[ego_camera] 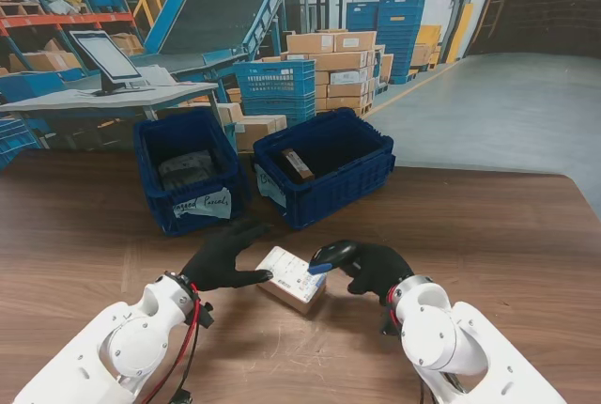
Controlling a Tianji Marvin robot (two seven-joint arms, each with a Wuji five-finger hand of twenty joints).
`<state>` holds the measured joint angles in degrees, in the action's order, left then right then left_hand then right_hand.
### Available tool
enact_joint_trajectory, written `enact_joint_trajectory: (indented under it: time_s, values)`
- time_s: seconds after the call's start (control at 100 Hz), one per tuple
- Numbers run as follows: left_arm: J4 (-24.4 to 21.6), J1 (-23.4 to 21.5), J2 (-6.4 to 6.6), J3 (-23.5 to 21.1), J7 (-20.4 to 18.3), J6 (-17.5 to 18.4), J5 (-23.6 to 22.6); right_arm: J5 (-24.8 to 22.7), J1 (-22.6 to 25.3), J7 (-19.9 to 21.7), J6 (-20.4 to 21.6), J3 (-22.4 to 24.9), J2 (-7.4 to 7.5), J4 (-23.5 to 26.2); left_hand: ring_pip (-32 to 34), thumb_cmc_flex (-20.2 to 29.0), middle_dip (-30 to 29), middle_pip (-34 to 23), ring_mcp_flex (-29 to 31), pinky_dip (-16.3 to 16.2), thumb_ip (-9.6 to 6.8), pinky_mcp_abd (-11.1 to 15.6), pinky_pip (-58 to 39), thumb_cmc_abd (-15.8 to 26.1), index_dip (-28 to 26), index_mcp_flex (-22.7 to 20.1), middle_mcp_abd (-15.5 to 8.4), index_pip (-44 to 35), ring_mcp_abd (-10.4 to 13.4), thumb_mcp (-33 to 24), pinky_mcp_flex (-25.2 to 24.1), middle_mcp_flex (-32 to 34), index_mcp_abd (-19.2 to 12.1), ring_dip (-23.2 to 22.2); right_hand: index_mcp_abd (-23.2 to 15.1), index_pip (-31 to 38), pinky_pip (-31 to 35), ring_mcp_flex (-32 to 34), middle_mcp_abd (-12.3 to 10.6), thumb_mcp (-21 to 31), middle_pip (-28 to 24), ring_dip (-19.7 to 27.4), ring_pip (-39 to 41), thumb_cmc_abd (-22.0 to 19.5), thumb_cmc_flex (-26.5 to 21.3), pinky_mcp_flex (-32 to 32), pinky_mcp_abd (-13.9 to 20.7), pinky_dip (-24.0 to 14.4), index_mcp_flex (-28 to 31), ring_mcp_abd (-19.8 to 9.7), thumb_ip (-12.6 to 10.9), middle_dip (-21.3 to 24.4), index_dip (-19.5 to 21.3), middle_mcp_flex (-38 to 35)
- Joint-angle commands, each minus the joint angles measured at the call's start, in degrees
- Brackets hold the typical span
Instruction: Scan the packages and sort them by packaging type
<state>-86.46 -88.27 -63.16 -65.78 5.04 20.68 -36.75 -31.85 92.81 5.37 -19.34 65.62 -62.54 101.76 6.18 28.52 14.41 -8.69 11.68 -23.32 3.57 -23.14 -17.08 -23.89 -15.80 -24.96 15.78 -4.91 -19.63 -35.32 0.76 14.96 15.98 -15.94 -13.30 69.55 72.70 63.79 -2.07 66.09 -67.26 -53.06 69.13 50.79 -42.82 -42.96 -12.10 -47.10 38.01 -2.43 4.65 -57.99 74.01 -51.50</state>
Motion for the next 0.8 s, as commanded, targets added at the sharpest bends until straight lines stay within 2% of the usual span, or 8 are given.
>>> enact_joint_trajectory:
  time_s: [0.0,0.28,0.51,0.66,0.79]
  values:
    - [-1.10,0.50,0.41,0.76,-0.97,-1.18,-2.85,0.08,0.77,0.19,-1.34,0.81,-0.67,2.35,-1.74,-0.49,-0.24,1.26,-2.88,0.82,-2.32,1.03,2.53,1.60,-0.54,2.30,-0.17,0.93,1.41,2.81,-1.22,-2.44,-1.72,0.64,-3.43,3.65,0.69,1.37,0.33,1.65,-0.22,-1.09,2.54,-2.06,-3.43,-0.31,0.20,0.04,3.34,-1.83,-0.10,-0.28,3.03,-0.23]
    - [-0.70,3.64,1.41,4.00,-1.81,-1.12,-9.08,3.87,2.43,-1.73,-5.26,3.94,-1.56,6.68,-2.39,-0.77,-0.22,1.94,-4.85,1.23,-2.30,1.63,3.58,0.50,-0.26,4.65,-0.40,1.79,1.94,4.43,-1.60,-4.33,-1.69,1.08,-3.44,3.66,0.67,1.28,0.60,1.45,-0.16,-1.15,2.68,-2.14,-3.59,-0.16,0.03,0.02,3.35,-1.79,-0.13,-0.28,3.05,-0.20]
    - [-0.22,6.23,2.13,6.40,-3.09,-1.29,-12.86,7.04,2.46,-1.63,-5.13,5.27,-1.80,7.34,-2.58,-1.38,-0.25,2.18,-5.85,1.33,-2.11,2.00,3.74,-0.34,-0.03,5.57,-0.52,2.16,2.14,4.09,-1.70,-5.58,-1.63,1.47,-3.39,3.64,0.80,1.19,0.69,1.37,-0.14,-1.15,2.69,-2.21,-3.73,-0.11,-0.13,-0.08,3.36,-1.75,-0.19,-0.30,3.05,-0.15]
    - [0.28,7.50,2.44,7.56,-4.38,-1.01,-13.54,7.62,2.38,-1.49,-5.15,5.68,-1.82,7.66,-2.70,-1.63,-0.32,2.27,-6.52,1.46,-2.02,2.24,3.88,-0.42,0.05,5.88,-0.55,2.24,2.33,3.94,-2.13,-6.08,-1.76,1.73,-3.38,3.64,0.79,1.21,0.75,1.34,-0.14,-1.14,2.69,-2.16,-3.70,-0.08,-0.14,-0.10,3.36,-1.78,-0.20,-0.35,3.06,-0.14]
    - [-0.22,8.51,3.12,8.49,-6.41,-1.28,-16.40,8.01,2.55,-1.31,-4.92,6.06,-1.80,7.91,-2.92,-2.08,-0.44,2.48,-7.02,1.81,-1.95,2.19,4.47,-0.25,0.07,6.10,-0.88,2.22,2.38,4.60,-2.89,-6.21,-2.46,2.00,-3.38,3.63,0.78,1.23,0.77,1.29,-0.13,-1.14,2.72,-2.21,-3.72,-0.06,-0.16,-0.12,3.36,-1.70,-0.20,-0.39,3.07,-0.15]
